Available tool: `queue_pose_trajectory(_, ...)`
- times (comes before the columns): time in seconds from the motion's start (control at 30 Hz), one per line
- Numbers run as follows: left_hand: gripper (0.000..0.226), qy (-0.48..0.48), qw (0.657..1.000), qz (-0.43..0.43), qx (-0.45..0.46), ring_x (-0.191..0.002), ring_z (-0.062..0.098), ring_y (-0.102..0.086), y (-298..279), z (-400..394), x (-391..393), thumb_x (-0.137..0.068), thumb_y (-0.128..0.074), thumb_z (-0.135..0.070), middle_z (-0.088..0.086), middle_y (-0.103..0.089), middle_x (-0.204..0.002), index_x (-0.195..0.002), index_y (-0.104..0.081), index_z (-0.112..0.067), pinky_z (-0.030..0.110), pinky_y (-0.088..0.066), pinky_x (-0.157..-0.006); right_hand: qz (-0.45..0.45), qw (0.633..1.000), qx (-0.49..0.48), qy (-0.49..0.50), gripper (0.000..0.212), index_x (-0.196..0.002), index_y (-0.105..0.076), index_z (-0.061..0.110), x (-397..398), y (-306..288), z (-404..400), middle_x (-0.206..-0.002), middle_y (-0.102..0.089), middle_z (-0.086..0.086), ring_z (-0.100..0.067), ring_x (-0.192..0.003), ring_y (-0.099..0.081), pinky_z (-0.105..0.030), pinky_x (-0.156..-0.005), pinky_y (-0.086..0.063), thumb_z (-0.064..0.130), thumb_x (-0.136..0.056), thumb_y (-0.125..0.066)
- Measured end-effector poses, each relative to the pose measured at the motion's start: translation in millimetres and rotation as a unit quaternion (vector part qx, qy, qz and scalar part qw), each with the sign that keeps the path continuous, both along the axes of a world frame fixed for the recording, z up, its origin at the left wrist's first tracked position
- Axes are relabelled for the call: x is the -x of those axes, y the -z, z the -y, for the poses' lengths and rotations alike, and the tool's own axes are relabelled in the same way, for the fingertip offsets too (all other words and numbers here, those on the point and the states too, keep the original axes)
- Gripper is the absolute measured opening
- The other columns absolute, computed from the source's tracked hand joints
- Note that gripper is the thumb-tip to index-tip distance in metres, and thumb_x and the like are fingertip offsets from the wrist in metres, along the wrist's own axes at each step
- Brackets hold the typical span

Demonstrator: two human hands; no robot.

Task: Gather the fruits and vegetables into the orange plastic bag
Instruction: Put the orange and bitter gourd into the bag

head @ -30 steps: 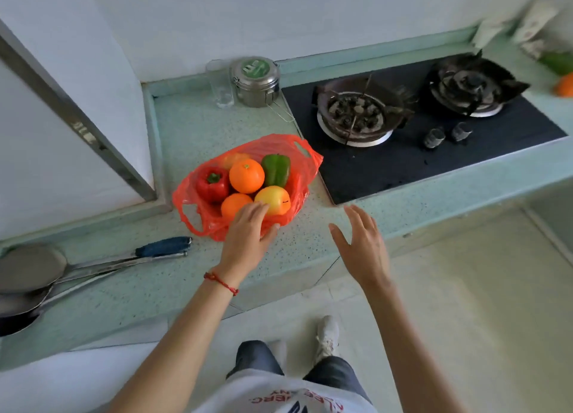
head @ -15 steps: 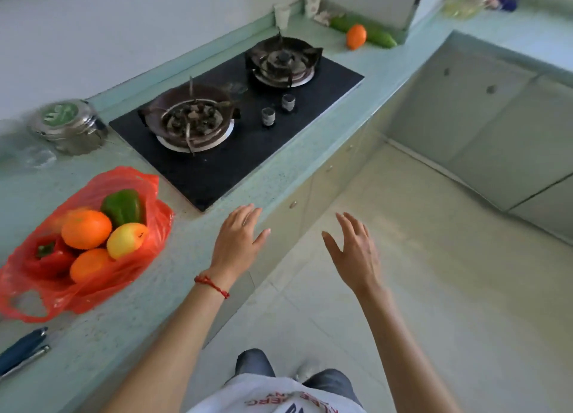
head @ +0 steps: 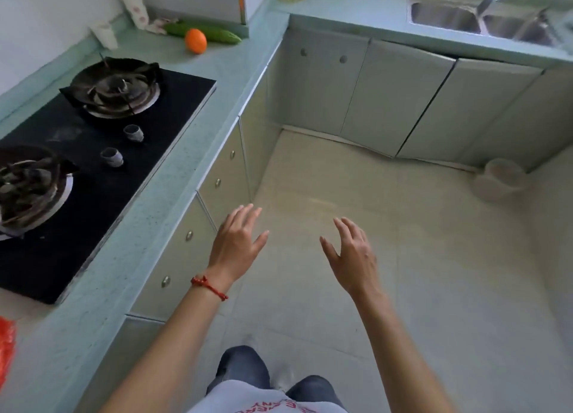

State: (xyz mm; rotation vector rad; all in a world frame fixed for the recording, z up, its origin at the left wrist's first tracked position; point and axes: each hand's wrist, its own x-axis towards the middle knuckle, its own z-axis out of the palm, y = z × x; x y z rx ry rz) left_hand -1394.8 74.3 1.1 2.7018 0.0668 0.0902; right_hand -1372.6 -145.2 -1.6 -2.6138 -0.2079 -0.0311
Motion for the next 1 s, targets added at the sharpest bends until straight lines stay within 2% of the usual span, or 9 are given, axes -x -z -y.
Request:
queue_pose_trajectory(0.27, 0.070, 0.064, 0.998, 0.001, 0.000, -0.126, 0.034, -0.043, 6.6, 17.9, -94.6, -0.080, -0.026, -0.050, 0.019, -0.051, -0.133, -0.128, -0.047, -0.004, 0.043, -0.033, -0.106, -0.004, 0.998, -0.004, 0.061, 0.051, -0.131, -0.045, 0.005, -61.7, 7.8, 21.1, -0.137, -0.048, -0.015, -0.028, -0.129, -0.042, -0.038, -0.099, -0.041, 0.033, -0.090, -0.054)
queue_pose_trajectory(0.53, 0.071, 0.101, 0.995, 0.005, 0.001, -0.127, 0.034, -0.042, 2.3, 7.6, -231.8, -0.080, -0.025, -0.051, 0.020, -0.050, -0.133, -0.129, -0.047, -0.004, 0.043, -0.033, -0.106, 0.011, 0.995, -0.008, 0.102, 0.050, -0.131, -0.046, 0.004, -180.9, -0.4, 7.9, -0.137, -0.048, -0.016, -0.027, -0.130, -0.041, -0.036, -0.104, -0.035, 0.031, -0.090, -0.054)
queue_pose_trajectory(0.7, 0.063, 0.114, 0.993, -0.004, -0.004, -0.129, 0.034, -0.040, 0.6, 4.4, -307.5, -0.083, -0.037, -0.045, 0.020, -0.048, -0.135, -0.129, -0.046, -0.003, 0.043, -0.032, -0.107, 0.007, 0.993, -0.016, 0.120, 0.050, -0.132, -0.045, 0.005, -247.2, -3.8, 7.5, -0.138, -0.047, -0.015, -0.026, -0.131, -0.040, -0.035, -0.105, -0.034, 0.031, -0.090, -0.054)
queue_pose_trajectory(1.0, 0.061, 0.110, 0.994, -0.010, 0.008, -0.130, 0.035, -0.038, 8.5, 36.6, -444.1, -0.082, -0.041, -0.039, 0.020, -0.047, -0.136, -0.130, -0.044, -0.002, 0.042, -0.029, -0.108, 0.003, 0.993, -0.019, 0.116, 0.050, -0.130, -0.047, 0.003, -386.6, 4.6, 36.1, -0.135, -0.049, -0.018, -0.029, -0.128, -0.043, -0.037, -0.104, -0.036, 0.028, -0.088, -0.058)
